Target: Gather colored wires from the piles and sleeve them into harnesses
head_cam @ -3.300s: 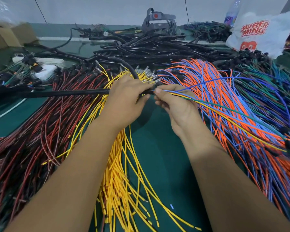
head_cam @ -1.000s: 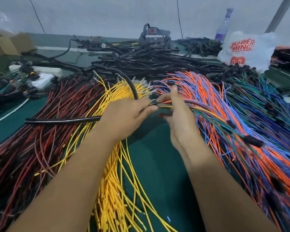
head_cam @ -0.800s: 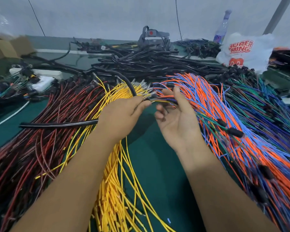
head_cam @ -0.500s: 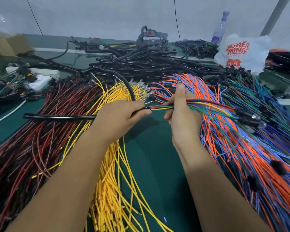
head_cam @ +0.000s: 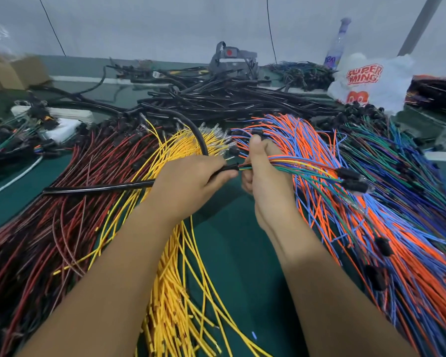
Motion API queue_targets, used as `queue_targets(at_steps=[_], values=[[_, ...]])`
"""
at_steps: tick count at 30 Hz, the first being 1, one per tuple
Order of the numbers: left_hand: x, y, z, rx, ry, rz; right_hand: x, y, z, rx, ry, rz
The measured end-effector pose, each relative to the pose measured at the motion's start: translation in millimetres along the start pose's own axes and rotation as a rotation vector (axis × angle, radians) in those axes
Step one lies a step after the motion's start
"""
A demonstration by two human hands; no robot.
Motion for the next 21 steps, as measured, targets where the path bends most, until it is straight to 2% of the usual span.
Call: queue_targets(at_steps=[4, 6, 9, 12, 15, 21], values=[[-4, -1, 1, -0.045, 0.009, 0.053, -3, -1, 0, 0.052, -0.293, -0.081], [-6, -1, 2, -0.035, 0.014, 0.062, -4, -2, 1, 0.079, -0.321, -0.076], [-6, 0, 6, -0.027, -0.054, -0.023, -3, -3, 4, 0.092, -0.172, 0.014], [-4, 3, 7, -0.057, -0.178, -0.151, 3, -3, 5, 0.012, 0.155, 0.199], [2, 2, 5, -0.055, -0.235, -0.206, 10, -1, 1, -0.057, 0.382, 0.263], [11, -2, 2, 0.020, -0.047, -0.170, 15, 1, -6, -0.110, 0.165, 0.114]])
Point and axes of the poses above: each hand's wrist, its own y-axis towards the middle knuckle, its own z-axis out of the palm, x = y × z, the point moved 1 cm from there along y, towards the middle knuckle, and after that the axes turned 1 degree about y, right-handed, at the moved point
